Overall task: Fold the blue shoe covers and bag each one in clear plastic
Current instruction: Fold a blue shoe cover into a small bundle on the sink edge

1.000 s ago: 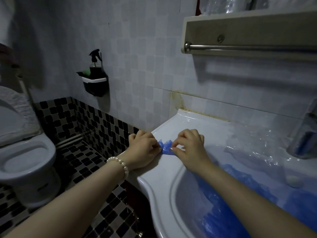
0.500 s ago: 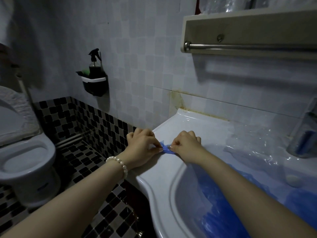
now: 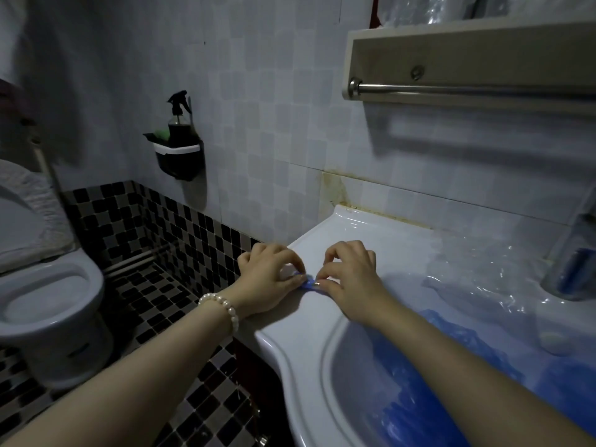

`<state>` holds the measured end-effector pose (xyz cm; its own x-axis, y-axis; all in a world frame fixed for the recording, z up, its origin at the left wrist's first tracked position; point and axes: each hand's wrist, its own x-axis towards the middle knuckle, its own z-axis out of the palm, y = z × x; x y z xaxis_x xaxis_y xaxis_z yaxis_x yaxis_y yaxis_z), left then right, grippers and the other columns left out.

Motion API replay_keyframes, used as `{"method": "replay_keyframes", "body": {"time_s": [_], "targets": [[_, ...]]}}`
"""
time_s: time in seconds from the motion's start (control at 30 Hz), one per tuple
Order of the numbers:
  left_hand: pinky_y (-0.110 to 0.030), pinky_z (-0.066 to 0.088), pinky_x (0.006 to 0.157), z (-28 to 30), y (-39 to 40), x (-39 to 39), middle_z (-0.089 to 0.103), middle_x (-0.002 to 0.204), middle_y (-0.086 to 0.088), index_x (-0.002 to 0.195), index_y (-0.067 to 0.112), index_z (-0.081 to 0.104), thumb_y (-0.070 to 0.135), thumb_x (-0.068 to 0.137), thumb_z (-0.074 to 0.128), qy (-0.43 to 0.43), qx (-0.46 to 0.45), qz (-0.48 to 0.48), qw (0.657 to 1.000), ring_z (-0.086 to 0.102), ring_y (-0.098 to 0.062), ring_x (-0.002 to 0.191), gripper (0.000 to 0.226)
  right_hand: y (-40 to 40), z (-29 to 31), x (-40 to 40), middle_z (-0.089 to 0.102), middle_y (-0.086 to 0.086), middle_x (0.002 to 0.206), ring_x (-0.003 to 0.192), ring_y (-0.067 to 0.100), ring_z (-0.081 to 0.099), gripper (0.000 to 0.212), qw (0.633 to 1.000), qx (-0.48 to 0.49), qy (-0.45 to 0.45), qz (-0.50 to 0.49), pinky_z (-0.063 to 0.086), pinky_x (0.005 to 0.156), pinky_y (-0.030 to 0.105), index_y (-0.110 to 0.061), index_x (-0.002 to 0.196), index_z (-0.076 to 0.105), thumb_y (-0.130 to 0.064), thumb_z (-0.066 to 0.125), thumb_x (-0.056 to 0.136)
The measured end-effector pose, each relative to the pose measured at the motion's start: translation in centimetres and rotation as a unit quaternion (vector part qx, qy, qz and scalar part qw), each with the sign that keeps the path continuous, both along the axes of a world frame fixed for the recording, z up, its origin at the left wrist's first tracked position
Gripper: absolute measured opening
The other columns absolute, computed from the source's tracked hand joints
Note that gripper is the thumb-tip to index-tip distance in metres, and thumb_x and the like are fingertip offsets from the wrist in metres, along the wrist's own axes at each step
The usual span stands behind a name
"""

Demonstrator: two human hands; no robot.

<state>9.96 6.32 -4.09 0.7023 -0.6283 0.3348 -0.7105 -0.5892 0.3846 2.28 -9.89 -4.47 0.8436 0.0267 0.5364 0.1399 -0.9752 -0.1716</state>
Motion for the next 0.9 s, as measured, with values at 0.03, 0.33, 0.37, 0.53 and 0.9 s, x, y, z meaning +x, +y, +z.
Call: {"method": "replay_keyframes", "body": {"time_s": [0.03,0.33,0.37,0.53,0.9], "targets": [[-0.031,0.016,0.090,-0.1,0.0,0.1,0.046,0.114,0.012,0.097,0.032,0.063,0.046,0.091,0.053,-0.011,0.005,0.000,1.000,0.030,-0.012,0.115,0.018,0.0,0.1,0.1,0.050,-0.005,0.103,0.108,0.018,0.038,0.017,0.999,0.018,0.028,-0.010,0.017,0.080,0.026,-0.019,0.090,0.074,-0.031,0.063,0.087],[-0.033,0.021,0.088,-0.5,-0.4,0.3,0.050,0.105,0.008,0.089,0.029,0.061,0.052,0.088,0.052,-0.037,0.028,0.055,0.997,0.035,-0.015,0.107,0.024,1.2,1.1,0.7,0.048,-0.001,0.112,0.111,0.020,0.036,0.028,0.973,0.068,0.155,-0.157,0.028,0.090,0.031,-0.023,0.098,0.069,-0.041,0.049,0.095],[-0.033,0.021,0.086,-0.4,-0.3,0.3,0.050,0.104,0.010,0.089,0.030,0.058,0.051,0.088,0.055,-0.050,0.011,0.050,0.997,0.036,-0.015,0.105,0.021,1.2,1.0,0.7,0.048,-0.001,0.111,0.110,0.020,0.036,0.027,0.972,0.059,0.148,-0.171,0.028,0.087,0.031,-0.024,0.098,0.069,-0.043,0.050,0.094],[-0.031,0.026,0.073,-0.7,0.0,0.1,0.065,0.082,0.002,0.079,0.016,0.072,0.035,0.085,0.062,-0.165,-0.002,-0.092,0.982,0.056,-0.023,0.080,0.022,0.8,0.8,0.4,0.048,-0.003,0.105,0.108,0.019,0.037,0.022,0.969,0.108,0.127,-0.183,0.023,0.078,0.029,-0.027,0.085,0.067,-0.048,0.060,0.087],[-0.029,0.019,0.074,1.6,-1.1,-1.8,0.062,0.092,0.001,0.090,0.016,0.064,0.055,0.079,0.020,-0.168,0.107,-0.095,0.975,0.055,-0.021,0.094,0.060,0.6,1.2,-2.4,0.051,-0.008,0.105,0.107,0.012,0.036,0.030,0.988,0.079,0.084,-0.105,0.019,0.081,0.028,-0.029,0.098,0.071,-0.051,0.054,0.087]]}}
